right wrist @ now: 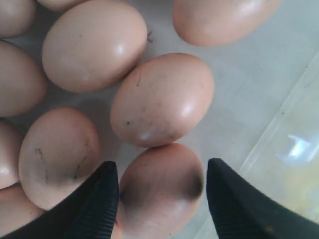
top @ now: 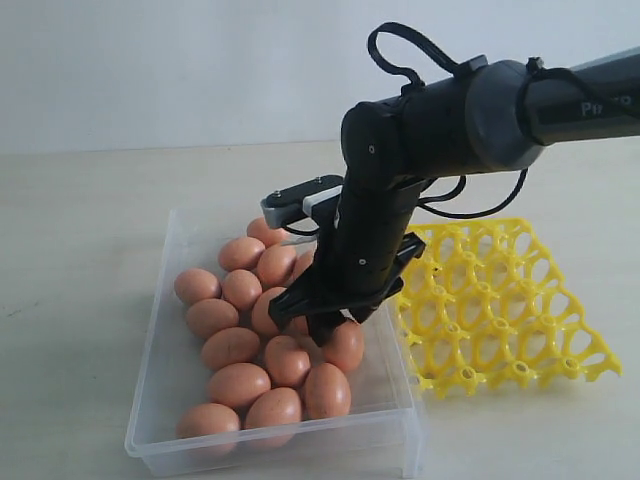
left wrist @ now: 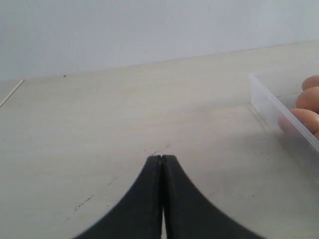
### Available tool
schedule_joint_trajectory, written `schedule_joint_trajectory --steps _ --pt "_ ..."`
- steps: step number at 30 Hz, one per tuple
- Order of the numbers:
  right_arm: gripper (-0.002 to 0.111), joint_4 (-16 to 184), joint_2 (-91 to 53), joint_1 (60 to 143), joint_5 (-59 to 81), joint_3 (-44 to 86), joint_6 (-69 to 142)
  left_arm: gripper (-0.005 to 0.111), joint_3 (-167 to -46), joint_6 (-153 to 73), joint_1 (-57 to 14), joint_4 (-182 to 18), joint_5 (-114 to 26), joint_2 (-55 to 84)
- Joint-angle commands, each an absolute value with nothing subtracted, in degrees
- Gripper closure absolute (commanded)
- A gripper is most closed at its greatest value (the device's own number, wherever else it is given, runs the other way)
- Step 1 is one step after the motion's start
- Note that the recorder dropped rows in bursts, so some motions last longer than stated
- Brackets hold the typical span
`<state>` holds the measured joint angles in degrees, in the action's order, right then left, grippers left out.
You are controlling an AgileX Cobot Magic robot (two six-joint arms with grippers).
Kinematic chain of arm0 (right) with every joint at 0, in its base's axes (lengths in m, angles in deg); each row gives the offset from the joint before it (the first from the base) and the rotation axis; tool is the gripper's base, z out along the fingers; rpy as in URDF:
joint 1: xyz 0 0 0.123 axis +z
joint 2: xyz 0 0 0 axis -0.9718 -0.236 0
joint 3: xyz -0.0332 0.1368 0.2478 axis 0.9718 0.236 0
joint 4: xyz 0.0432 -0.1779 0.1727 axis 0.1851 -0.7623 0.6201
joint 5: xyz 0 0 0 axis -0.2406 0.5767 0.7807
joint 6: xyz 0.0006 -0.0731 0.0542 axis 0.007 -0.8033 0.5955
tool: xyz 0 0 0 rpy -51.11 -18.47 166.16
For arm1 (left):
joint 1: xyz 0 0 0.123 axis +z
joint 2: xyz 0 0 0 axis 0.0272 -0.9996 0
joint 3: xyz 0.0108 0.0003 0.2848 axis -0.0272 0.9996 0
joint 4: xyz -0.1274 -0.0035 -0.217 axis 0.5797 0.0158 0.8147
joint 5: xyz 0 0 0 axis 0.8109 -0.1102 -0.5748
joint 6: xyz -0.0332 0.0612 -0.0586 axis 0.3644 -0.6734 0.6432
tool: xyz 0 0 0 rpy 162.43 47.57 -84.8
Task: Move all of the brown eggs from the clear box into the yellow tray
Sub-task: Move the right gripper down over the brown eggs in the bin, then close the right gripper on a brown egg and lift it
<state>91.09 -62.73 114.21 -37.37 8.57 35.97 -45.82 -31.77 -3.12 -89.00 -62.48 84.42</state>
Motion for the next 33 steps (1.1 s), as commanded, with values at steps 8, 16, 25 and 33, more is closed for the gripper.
schedule_joint_trajectory --steps 8,16,25,33 --pt "0.055 94.97 -66.68 113.89 -37.62 8.31 35.66 0.107 -46.06 -31.42 -3.2 -89.08 -61.65 84.38" --pt "0.108 94.35 -64.3 113.89 -35.2 8.31 33.24 0.107 -46.06 -31.42 -3.2 -89.08 -61.65 84.38" --pt "0.108 88.01 -51.03 113.89 -30.13 8.42 33.13 0.107 -46.06 -31.42 -3.2 -89.08 -61.65 84.38" --pt "0.108 84.39 -43.26 107.05 -14.23 16.22 35.45 0.107 -46.06 -31.42 -3.2 -89.08 -61.65 84.38"
